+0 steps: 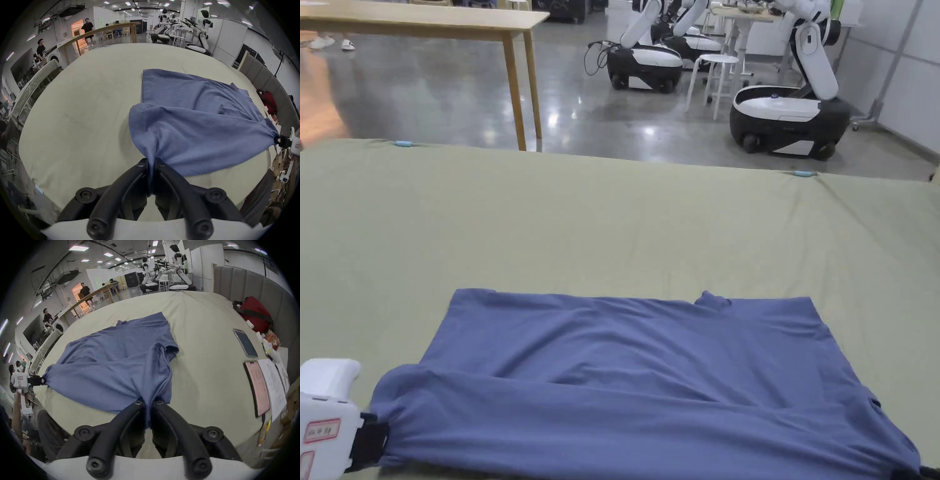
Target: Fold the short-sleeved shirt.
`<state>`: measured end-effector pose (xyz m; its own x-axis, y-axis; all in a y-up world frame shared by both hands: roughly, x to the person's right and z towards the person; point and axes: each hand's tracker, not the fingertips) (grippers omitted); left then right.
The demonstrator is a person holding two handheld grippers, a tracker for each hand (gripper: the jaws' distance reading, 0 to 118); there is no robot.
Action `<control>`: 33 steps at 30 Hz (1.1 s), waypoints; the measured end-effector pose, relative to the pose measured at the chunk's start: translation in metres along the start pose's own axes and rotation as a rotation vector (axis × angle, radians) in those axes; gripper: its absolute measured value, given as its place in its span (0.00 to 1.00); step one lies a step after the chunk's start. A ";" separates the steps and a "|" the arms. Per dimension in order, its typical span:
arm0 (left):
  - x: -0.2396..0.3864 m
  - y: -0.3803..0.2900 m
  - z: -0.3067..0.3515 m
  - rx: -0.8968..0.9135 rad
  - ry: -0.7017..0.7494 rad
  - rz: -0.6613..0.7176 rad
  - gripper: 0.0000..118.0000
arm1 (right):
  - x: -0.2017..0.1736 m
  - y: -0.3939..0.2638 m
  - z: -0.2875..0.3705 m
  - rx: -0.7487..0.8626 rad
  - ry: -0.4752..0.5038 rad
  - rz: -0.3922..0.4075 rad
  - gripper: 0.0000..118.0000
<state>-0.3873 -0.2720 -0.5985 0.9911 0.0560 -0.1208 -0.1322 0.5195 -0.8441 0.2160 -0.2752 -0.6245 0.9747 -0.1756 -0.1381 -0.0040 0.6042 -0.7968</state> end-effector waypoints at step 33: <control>0.018 0.145 -0.115 0.115 0.089 0.018 0.97 | -0.016 0.111 -0.079 0.066 -0.110 0.128 0.01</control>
<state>-0.3909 -0.2939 -0.7831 0.9826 -0.0073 -0.1858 -0.1423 0.6134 -0.7768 0.1826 -0.2670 -0.7569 0.9857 -0.0102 -0.1684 -0.1188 0.6666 -0.7359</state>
